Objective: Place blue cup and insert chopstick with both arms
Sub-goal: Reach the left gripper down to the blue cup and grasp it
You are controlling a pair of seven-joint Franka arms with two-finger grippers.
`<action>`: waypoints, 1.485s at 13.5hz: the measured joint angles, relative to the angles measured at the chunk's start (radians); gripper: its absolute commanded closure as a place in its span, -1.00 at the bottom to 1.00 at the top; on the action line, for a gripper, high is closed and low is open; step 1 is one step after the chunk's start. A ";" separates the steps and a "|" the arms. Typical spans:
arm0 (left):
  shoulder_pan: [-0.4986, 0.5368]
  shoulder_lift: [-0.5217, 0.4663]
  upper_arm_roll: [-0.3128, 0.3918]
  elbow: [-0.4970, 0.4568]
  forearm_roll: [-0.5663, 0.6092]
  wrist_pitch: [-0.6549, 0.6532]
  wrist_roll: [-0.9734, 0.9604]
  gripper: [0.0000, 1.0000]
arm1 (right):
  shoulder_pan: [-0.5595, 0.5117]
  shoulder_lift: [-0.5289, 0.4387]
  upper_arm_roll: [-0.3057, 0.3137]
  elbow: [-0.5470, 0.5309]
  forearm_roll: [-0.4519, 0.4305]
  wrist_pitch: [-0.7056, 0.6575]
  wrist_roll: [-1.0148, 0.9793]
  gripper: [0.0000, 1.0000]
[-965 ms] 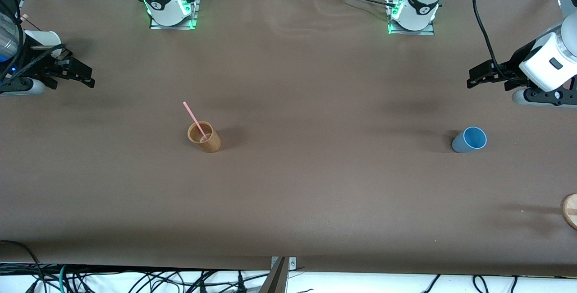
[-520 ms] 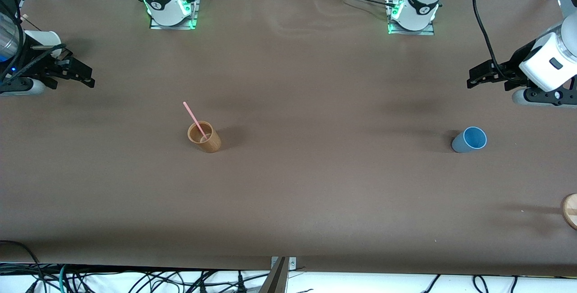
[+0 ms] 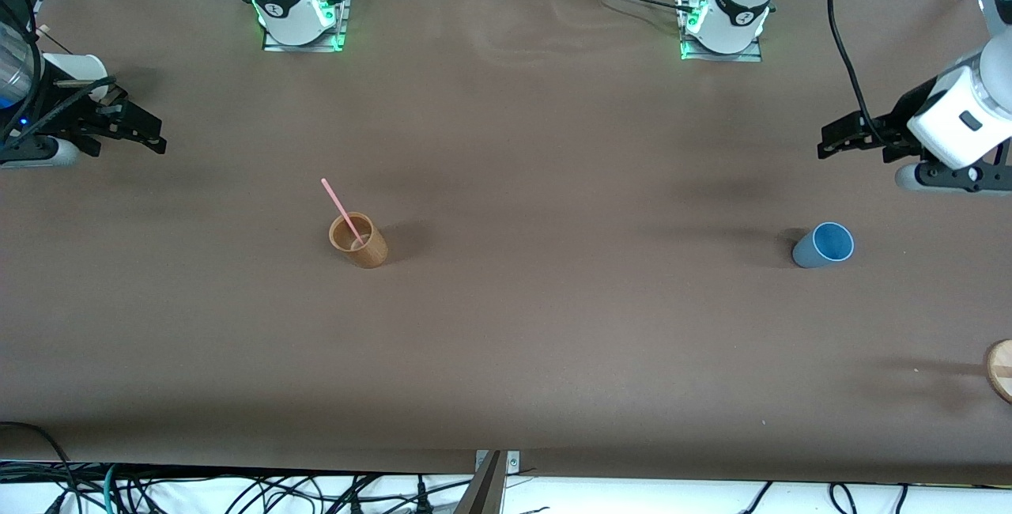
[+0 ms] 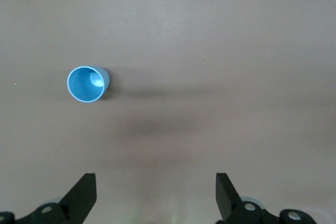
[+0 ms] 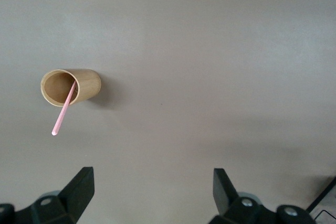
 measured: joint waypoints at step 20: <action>0.216 0.116 0.054 -0.533 0.145 0.818 0.382 -0.96 | 0.000 0.003 0.000 0.000 0.000 -0.002 0.000 -1.00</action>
